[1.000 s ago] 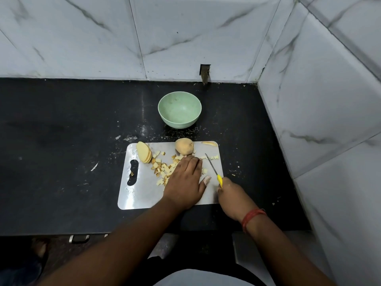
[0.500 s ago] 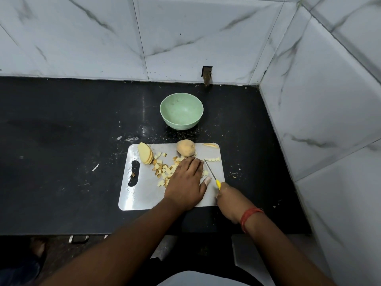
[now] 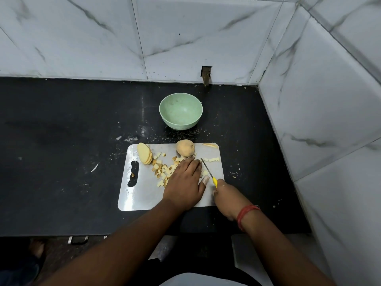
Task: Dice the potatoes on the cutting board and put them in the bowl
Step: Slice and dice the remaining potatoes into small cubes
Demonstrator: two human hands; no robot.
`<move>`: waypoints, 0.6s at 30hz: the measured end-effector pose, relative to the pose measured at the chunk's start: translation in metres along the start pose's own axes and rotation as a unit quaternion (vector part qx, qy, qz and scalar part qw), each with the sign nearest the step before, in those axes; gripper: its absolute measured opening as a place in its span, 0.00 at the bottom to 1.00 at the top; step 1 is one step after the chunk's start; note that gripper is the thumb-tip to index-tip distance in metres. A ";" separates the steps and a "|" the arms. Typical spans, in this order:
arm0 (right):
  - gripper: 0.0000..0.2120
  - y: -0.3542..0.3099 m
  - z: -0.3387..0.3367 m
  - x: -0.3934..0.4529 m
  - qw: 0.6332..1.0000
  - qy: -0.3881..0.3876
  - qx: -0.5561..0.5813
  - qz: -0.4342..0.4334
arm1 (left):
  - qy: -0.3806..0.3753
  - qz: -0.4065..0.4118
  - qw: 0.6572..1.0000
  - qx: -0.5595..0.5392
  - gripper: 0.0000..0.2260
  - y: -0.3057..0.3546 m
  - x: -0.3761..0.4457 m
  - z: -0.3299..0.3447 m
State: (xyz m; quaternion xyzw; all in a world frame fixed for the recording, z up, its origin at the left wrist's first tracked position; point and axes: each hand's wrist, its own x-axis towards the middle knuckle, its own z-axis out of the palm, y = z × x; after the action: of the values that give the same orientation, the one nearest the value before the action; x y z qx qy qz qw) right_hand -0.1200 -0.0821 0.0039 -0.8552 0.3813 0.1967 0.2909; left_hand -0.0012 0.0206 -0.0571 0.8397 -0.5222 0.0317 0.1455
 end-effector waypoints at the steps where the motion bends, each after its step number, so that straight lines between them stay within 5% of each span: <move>1: 0.08 -0.001 -0.001 0.001 1.000 -0.007 -0.006 0.001 | 0.002 0.001 1.000 0.000 0.25 0.000 0.000 0.000; 9: 0.07 0.012 -0.005 -0.013 0.997 -0.051 0.063 0.014 | -0.013 -0.006 1.000 0.014 0.27 0.000 0.001 -0.002; 18: 0.06 0.023 -0.020 -0.042 0.938 -0.054 0.342 0.019 | -0.002 0.002 1.000 0.010 0.25 0.000 -0.003 -0.002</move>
State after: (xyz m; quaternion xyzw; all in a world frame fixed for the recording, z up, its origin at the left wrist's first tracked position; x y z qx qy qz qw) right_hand -0.1622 -0.0848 0.0347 -0.6846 0.4256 0.1054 0.5823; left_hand -0.0024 0.0239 -0.0557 0.8400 -0.5241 0.0355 0.1360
